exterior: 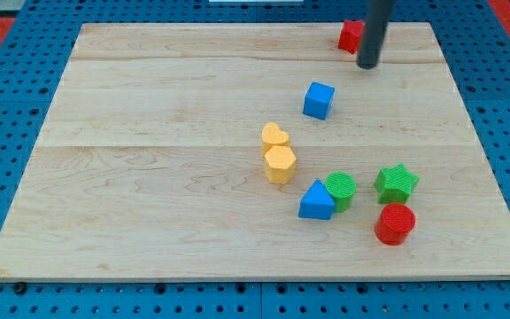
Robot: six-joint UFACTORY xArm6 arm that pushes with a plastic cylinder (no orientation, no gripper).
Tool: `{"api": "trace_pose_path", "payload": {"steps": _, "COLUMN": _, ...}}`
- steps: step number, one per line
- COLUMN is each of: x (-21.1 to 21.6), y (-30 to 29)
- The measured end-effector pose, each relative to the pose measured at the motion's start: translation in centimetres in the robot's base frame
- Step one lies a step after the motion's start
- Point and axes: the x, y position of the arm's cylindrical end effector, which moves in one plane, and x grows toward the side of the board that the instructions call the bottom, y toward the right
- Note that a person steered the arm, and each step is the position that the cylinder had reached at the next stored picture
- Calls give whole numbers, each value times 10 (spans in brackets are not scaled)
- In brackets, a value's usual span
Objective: Separate the green circle from the blue triangle
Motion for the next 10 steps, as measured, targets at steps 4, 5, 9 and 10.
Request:
{"api": "trace_pose_path", "payload": {"steps": 4, "x": 181, "y": -8}}
{"api": "trace_pose_path", "payload": {"steps": 5, "x": 207, "y": -50}}
{"api": "trace_pose_path", "payload": {"steps": 9, "x": 192, "y": -180}}
{"api": "trace_pose_path", "payload": {"steps": 10, "x": 181, "y": -180}}
